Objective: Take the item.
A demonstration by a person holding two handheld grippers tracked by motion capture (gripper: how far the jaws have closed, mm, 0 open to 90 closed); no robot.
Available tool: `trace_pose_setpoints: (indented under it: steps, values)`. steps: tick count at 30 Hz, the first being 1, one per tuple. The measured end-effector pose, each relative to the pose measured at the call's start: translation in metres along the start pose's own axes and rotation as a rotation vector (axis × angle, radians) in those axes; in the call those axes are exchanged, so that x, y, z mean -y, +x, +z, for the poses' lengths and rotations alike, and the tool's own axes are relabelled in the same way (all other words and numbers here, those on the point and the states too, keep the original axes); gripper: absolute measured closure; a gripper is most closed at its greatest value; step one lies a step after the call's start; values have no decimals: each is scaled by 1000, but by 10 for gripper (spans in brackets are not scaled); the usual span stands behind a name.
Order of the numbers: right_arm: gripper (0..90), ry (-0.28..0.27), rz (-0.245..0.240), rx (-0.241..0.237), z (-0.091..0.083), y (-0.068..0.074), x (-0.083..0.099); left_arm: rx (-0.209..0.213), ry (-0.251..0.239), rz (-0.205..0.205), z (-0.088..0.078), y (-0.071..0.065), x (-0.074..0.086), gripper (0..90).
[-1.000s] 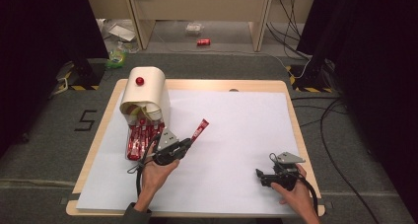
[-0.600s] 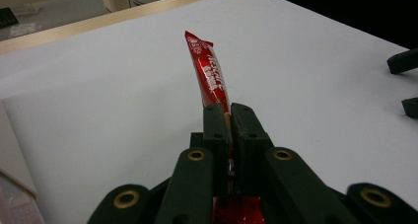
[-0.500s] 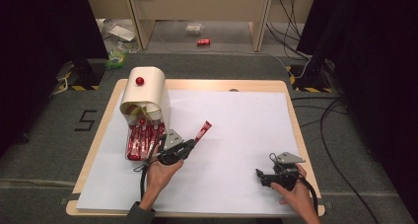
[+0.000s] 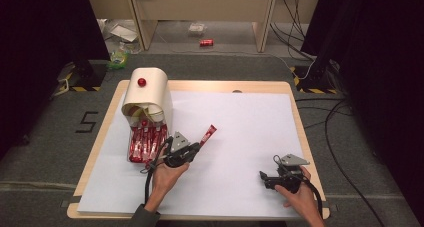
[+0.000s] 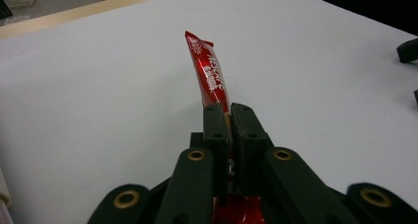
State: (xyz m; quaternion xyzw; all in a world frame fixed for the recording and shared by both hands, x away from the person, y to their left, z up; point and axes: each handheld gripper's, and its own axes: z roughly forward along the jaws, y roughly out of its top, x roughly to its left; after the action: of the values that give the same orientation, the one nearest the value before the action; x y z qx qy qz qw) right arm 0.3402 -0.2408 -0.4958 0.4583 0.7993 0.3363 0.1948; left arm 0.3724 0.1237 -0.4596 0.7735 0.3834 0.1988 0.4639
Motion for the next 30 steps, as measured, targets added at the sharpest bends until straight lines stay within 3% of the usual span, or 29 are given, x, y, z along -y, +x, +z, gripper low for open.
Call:
trace_pose_setpoints:
  steps: [30]
  values:
    - [139,0,1,-1,0,0,0,-4,20,-1,17,-3,4,850]
